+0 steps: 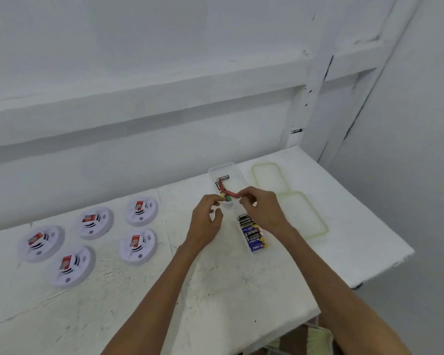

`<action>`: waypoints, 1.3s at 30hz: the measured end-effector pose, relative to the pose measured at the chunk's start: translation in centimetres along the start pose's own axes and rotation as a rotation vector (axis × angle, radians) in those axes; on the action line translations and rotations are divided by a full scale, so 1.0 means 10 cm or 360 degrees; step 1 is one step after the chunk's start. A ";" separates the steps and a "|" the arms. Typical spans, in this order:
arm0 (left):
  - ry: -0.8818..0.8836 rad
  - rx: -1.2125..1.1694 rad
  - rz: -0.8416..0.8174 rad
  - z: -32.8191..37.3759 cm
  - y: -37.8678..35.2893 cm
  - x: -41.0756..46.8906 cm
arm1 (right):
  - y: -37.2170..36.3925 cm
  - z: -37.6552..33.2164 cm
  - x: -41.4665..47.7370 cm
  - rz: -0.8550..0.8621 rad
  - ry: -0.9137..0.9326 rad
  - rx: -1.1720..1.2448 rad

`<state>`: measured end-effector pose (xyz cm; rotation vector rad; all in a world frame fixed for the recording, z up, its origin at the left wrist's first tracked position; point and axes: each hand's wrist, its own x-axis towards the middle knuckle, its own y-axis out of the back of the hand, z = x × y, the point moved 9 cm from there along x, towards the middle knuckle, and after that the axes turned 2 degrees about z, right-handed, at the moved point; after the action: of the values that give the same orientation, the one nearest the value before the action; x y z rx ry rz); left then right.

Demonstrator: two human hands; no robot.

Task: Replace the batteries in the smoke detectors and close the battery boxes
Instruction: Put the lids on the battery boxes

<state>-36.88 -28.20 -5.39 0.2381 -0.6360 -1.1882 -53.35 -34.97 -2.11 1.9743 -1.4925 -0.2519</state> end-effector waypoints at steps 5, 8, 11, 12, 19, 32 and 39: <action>-0.0121 0.0102 -0.0014 0.16 -0.23 0.32 | 0.56 0.52 0.21 0.0288 -0.0193 -0.0064; 0.0053 0.0202 -0.0122 -0.07 -0.43 0.44 | 0.73 0.92 0.42 0.0335 -0.0389 -0.0240; 0.0346 0.0210 -0.0314 -0.29 -0.56 0.42 | 0.71 1.34 0.56 0.0118 -0.0785 -0.0564; 0.0404 0.0165 -0.0358 -0.31 -0.58 0.39 | 0.71 1.44 0.57 0.0041 -0.0898 -0.0676; 0.0478 0.0017 -0.0372 -0.50 -0.70 0.33 | 0.65 1.70 0.66 -0.0085 -0.1144 -0.0936; 0.0695 -0.0158 -0.0330 -0.33 -0.78 0.21 | 0.61 1.30 0.86 0.0222 -0.0837 -0.0303; 0.0738 -0.0300 -0.0302 -0.17 -0.80 0.03 | 0.42 0.66 0.85 0.0305 -0.0419 -0.0106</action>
<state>-42.07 -31.67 -10.63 0.4053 -0.0960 -1.3084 -57.17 -45.82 -2.83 1.7833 -1.8025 -0.4866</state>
